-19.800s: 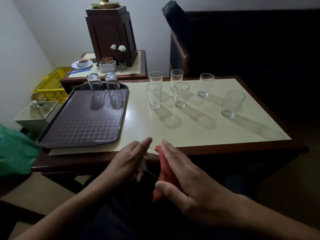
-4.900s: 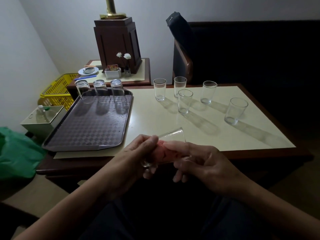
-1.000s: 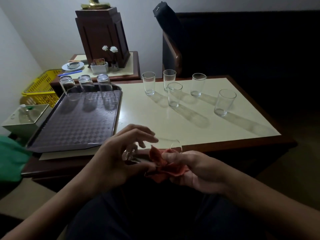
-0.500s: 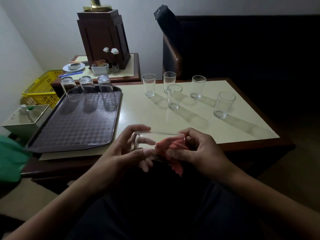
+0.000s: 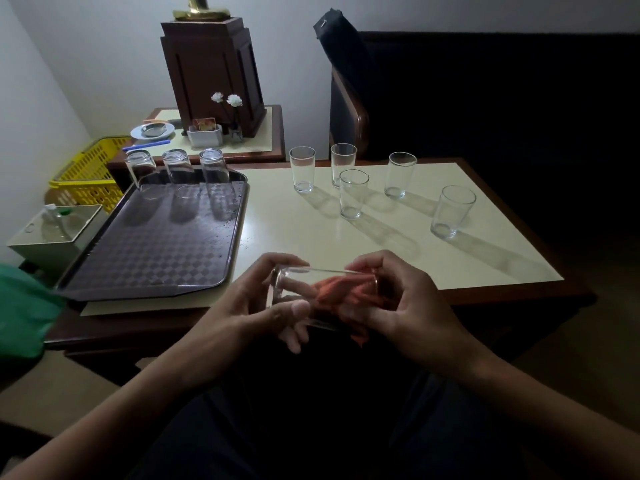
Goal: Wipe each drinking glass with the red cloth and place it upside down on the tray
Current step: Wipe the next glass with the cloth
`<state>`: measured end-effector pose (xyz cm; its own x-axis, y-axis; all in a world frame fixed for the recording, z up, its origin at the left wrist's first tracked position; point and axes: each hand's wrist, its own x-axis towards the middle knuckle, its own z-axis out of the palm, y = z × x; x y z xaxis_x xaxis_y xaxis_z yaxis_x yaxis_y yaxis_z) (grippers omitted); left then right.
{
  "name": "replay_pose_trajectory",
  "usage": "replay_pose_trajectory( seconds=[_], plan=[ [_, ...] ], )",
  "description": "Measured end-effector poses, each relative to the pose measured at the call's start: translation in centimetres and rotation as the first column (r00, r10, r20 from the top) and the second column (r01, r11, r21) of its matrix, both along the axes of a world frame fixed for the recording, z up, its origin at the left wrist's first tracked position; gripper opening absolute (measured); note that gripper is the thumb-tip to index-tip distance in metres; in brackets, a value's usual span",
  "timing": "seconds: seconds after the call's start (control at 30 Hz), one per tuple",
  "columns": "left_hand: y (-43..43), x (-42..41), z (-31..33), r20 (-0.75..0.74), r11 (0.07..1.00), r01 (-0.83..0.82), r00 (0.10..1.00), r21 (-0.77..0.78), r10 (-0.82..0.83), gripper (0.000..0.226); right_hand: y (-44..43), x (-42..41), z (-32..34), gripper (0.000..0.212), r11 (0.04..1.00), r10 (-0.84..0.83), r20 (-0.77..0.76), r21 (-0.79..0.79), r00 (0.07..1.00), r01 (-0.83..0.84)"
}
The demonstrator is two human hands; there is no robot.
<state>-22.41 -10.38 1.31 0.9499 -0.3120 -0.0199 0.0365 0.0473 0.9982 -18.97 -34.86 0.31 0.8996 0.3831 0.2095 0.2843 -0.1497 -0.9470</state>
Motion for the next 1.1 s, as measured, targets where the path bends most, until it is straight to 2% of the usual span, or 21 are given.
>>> replay_pose_trajectory(
  seconds=[0.03,0.1,0.13,0.2,0.23,0.3,0.37,0.4,0.47,0.5,0.53,0.57,0.63,0.7,0.77,0.8,0.87,0.9,0.97,1.03,1.1],
  plan=[
    [-0.1,0.1,0.0,-0.048,1.0,-0.025,0.999,-0.005,0.025,0.053,0.0,-0.2,0.4,0.038,0.998,0.023,0.196,-0.069,0.98,-0.009],
    [-0.2,0.4,-0.1,-0.209,0.994,-0.107,0.972,-0.004,0.104,0.062,-0.2,-0.3,0.7,0.035,0.974,0.145,0.554,-0.225,0.82,-0.021],
    [-0.2,0.4,-0.2,-0.265,0.992,-0.121,0.956,0.025,0.124,0.063,-0.5,-0.2,1.0,0.037,0.956,0.221,0.602,-0.29,0.767,-0.048],
    [0.0,0.6,-0.5,-0.304,0.987,-0.132,0.94,0.087,0.152,0.064,-0.8,0.0,1.1,0.053,0.929,0.309,0.465,-0.333,0.829,-0.159],
    [0.2,0.8,-0.7,-0.287,0.983,-0.157,0.941,0.099,0.18,0.067,-0.9,-0.1,1.2,0.059,0.94,0.284,0.329,-0.28,0.901,-0.194],
    [0.8,1.2,-0.9,-0.226,0.967,-0.231,0.942,0.104,0.25,0.074,-1.2,0.3,1.3,0.055,0.986,0.163,-0.012,-0.037,0.987,-0.163],
    [1.0,1.2,-0.7,-0.146,0.959,-0.244,0.953,0.145,0.264,0.066,-1.5,1.3,1.1,0.05,0.981,0.111,-0.298,0.183,0.948,-0.058],
    [0.8,1.1,-0.6,-0.103,0.954,-0.235,0.961,0.189,0.257,0.06,-1.4,1.3,1.2,0.049,0.988,0.091,-0.295,0.145,0.951,-0.05],
    [0.3,0.8,-0.7,-0.046,0.943,-0.23,0.968,0.239,0.248,0.051,-1.1,0.5,1.2,0.057,0.968,0.079,-0.004,-0.238,0.997,-0.078],
    [0.1,0.7,-0.8,-0.032,0.947,-0.212,0.974,0.24,0.226,0.052,-0.8,-0.1,0.6,0.065,0.898,0.144,0.187,-0.437,0.972,-0.049],
    [-0.1,0.6,-0.7,-0.017,0.951,-0.185,0.981,0.248,0.196,0.054,-0.5,-0.5,0.0,0.072,0.848,0.209,0.317,-0.529,0.925,-0.011],
    [-0.1,0.4,-0.6,-0.001,0.954,-0.15,0.988,0.26,0.155,0.055,-0.3,-0.8,-0.6,0.074,0.846,0.22,0.327,-0.533,0.919,-0.013],
    [0.2,-0.1,-0.2,0.02,0.97,-0.043,0.999,0.241,0.039,0.053,0.1,-0.7,-0.7,0.058,0.94,0.119,0.103,-0.333,0.988,-0.078],
    [0.4,-0.6,0.3,0.049,0.978,0.067,0.996,0.197,-0.078,0.054,0.3,0.1,-0.1,0.037,0.992,0.087,-0.303,-0.065,0.949,-0.112],
    [0.2,-1.0,0.5,0.089,0.975,0.145,0.983,0.169,-0.162,0.057,0.0,0.7,0.1,0.04,0.971,0.236,-0.614,0.186,0.753,-0.153],
    [-0.1,-1.1,0.6,0.1,0.974,0.161,0.979,0.159,-0.178,0.058,-0.2,0.7,0.1,0.045,0.94,0.339,-0.688,0.282,0.641,-0.195],
    [-0.3,-1.2,0.5,0.112,0.979,0.158,0.979,0.132,-0.173,0.057,-0.6,1.0,0.0,0.059,0.874,0.485,-0.724,0.411,0.49,-0.258],
    [-0.3,-1.1,0.4,0.117,0.983,0.136,0.982,0.122,-0.15,0.056,-0.8,1.2,-0.1,0.067,0.857,0.516,-0.723,0.445,0.459,-0.261],
    [-0.2,-0.7,0.4,0.099,0.995,0.026,0.994,0.096,-0.036,0.051,-0.6,1.4,-0.1,0.074,0.872,0.481,-0.7,0.441,0.528,-0.211],
    [0.0,-0.2,0.4,0.024,0.997,-0.056,0.998,0.046,0.055,0.049,-0.2,1.2,-0.1,0.06,0.929,0.331,-0.577,0.339,0.746,-0.15],
    [-0.1,0.1,0.3,-0.055,0.995,-0.098,0.994,0.005,0.099,0.056,-0.2,0.9,0.2,0.037,0.974,0.196,-0.311,0.172,0.93,-0.148]
  ],
)
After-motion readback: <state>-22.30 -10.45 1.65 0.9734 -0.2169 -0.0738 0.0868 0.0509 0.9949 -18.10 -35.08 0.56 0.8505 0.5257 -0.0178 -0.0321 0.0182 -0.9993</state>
